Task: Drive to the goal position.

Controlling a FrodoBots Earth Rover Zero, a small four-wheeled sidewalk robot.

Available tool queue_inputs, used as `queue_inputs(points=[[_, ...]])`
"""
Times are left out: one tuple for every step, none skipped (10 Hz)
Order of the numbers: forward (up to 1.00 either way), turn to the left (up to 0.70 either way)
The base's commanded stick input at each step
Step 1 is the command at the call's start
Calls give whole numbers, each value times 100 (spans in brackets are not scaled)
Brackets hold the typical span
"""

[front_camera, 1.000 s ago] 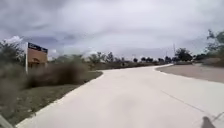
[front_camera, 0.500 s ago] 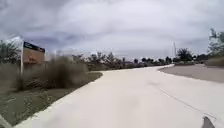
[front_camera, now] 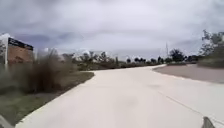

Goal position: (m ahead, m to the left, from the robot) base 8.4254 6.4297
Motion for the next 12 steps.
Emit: queue_inputs(points=[[85, 0], [85, 0], [85, 0], [85, 0], [85, 0], [85, 0], [85, 0], [85, 0], [85, 0], [85, 0], [85, 0], [85, 0]])
